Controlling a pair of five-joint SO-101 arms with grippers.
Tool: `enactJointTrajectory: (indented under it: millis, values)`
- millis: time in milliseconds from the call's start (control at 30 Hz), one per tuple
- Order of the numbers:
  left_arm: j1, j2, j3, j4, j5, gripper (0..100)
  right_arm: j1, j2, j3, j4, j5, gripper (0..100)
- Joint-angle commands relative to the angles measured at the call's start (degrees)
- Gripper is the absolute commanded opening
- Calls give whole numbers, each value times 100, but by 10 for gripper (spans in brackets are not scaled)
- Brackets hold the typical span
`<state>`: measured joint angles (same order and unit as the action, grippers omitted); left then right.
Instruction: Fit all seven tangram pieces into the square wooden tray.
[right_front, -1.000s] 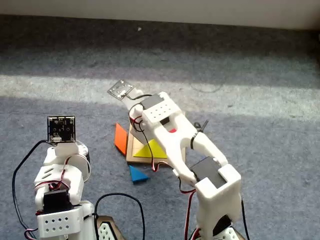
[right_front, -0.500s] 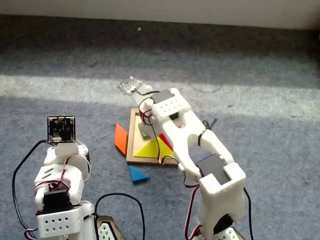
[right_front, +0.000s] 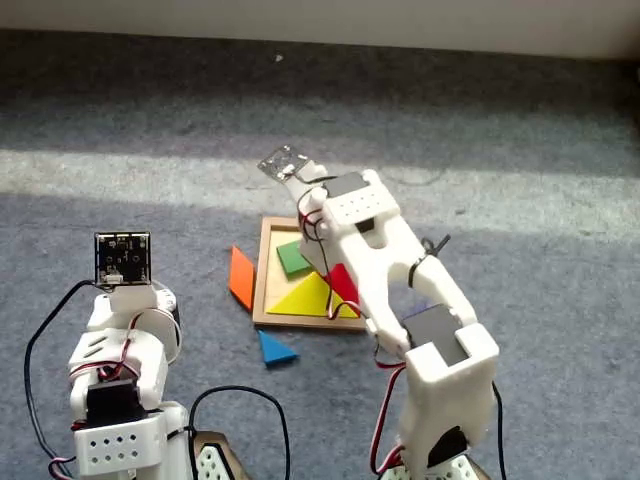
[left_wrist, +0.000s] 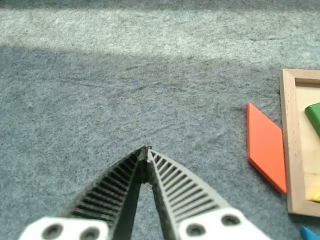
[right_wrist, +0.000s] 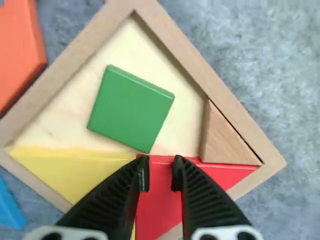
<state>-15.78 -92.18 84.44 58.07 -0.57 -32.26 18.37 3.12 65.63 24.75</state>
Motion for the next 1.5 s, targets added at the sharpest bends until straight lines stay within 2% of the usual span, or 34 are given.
enactJointTrajectory:
  millis: [0, 200, 367, 567, 833, 1033, 1467]
  values:
    - [-48, -48, -31, -88, 18, 5, -435, -646, -48, -198, -378, 39]
    - [-48, -48, -31, -88, 18, 5, -541, -760, 48, -743, -914, 33]
    - [-48, -48, -31, -88, 18, 5, -804, -418, 295, -1165, -941, 3]
    - [-48, -48, -31, -88, 18, 5, -831, -101, 312, -1156, -941, 5]
    - [-48, -48, -31, -88, 18, 5, -233, 119, 286, -620, -563, 5]
    - [-48, -48, -31, -88, 18, 5, 136, 101, 286, -585, -536, 5]
    - [-48, -48, -31, -88, 18, 5, -418, -198, 268, -629, -571, 5]
